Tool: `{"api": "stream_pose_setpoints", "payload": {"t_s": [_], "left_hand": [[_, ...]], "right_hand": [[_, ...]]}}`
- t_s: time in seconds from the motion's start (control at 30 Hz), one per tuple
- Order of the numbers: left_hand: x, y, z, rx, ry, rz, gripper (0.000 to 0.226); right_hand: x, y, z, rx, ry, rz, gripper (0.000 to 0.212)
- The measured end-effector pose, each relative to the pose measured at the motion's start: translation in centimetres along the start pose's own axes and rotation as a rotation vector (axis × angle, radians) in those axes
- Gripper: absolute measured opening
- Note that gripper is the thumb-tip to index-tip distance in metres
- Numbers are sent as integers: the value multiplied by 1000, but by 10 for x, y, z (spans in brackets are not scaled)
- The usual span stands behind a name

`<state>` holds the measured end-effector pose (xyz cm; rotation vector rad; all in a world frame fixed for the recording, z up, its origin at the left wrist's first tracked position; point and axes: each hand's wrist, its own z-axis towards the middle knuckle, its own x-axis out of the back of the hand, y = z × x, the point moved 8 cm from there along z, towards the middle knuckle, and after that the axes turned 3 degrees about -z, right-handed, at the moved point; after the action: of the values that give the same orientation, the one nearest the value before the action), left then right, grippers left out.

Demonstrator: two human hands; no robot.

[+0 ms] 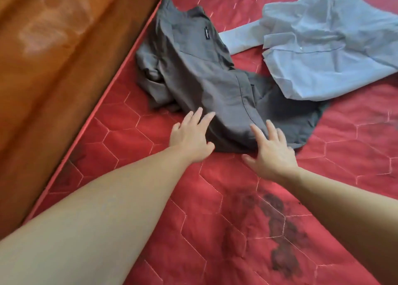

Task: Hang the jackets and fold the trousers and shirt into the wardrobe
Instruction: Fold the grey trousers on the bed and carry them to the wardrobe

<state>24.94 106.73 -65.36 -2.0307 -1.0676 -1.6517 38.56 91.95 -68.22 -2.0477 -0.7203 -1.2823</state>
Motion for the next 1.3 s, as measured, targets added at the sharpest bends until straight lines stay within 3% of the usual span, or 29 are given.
{"api": "stream_pose_setpoints", "payload": {"t_s": [0.07, 0.17, 0.27, 0.43, 0.57, 0.7, 0.83, 0.93, 1.07, 1.13, 1.2, 1.23, 1.3], "left_hand": [[-12, 5, 39, -31, -57, 18, 92], [-54, -2, 67, 2, -205, 8, 86], [-77, -7, 62, 12, -106, 63, 72], [-48, -2, 66, -12, 44, -26, 31], [-51, 15, 36, 69, 24, -58, 26], [-78, 46, -27, 40, 53, -121, 23], [-142, 76, -130, 69, -172, -202, 25], [-174, 105, -204, 189, -421, -464, 32], [-174, 173, -252, 19, -601, -679, 37], [-160, 192, -253, -171, -464, -472, 41], [-146, 195, -246, -301, -194, -110, 59], [-142, 189, -241, -285, -109, 26, 73], [-141, 161, -232, -87, -100, 175, 97]], "right_hand": [[-15, 2, 32, -65, -53, 107, 90], [-46, 6, 55, -167, -85, 85, 77], [-60, 3, 56, -206, 0, 66, 60], [-33, 10, 65, -170, 21, 185, 32], [-14, 20, 42, -90, 118, 235, 19], [-40, 42, -32, -163, 148, 509, 16], [-85, 74, -127, -282, 72, 631, 23], [-100, 120, -189, -397, -16, 621, 31], [-74, 196, -248, -494, -19, 411, 37], [-50, 244, -266, -559, 50, 312, 36], [-27, 299, -274, -617, 122, 194, 40], [-17, 328, -275, -639, 149, 146, 43], [-8, 386, -273, -671, 133, 99, 43]]}}
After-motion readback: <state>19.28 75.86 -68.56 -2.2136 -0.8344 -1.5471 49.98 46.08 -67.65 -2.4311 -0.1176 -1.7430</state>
